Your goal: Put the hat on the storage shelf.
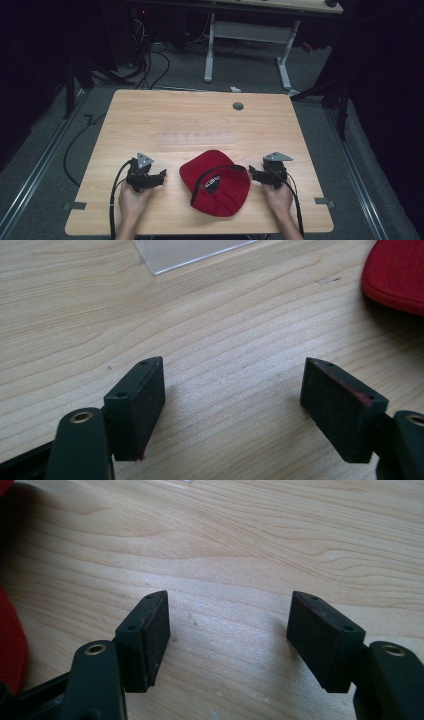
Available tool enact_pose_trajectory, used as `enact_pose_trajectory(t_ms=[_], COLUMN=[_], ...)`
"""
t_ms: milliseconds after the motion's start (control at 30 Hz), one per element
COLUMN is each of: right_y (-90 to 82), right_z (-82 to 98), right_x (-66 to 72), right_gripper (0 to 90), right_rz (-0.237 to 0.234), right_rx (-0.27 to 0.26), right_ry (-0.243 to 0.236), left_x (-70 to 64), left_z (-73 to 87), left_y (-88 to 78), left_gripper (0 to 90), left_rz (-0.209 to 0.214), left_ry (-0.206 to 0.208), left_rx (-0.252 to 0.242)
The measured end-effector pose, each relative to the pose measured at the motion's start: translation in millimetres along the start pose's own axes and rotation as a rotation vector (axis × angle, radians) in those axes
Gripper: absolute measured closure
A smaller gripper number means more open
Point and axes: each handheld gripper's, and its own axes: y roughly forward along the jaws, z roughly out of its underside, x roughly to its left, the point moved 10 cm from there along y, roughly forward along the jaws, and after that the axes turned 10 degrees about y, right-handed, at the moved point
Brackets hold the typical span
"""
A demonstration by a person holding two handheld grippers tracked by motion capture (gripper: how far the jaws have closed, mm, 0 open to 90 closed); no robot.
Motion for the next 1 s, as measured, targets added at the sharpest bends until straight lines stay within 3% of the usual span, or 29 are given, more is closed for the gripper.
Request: enact_pose_trajectory(t_ms=[767,1000], right_y=[-1.7,-4.5], right_z=[0.6,1.7], right_x=[-1.4,-4.7], right_gripper=[34.8,41.2], right_rz=[0.006,0.023], right_rx=[0.014,0.004], right_ry=[0.002,0.014], left_x=[0.3,0.4], left_z=[-0.2,-0.2], left_y=[-0.2,-0.2], left_gripper=[26.4,26.6], left_rz=[0.000,0.001], left_ry=[-0.004,-0.004], left_rx=[0.001,0.002])
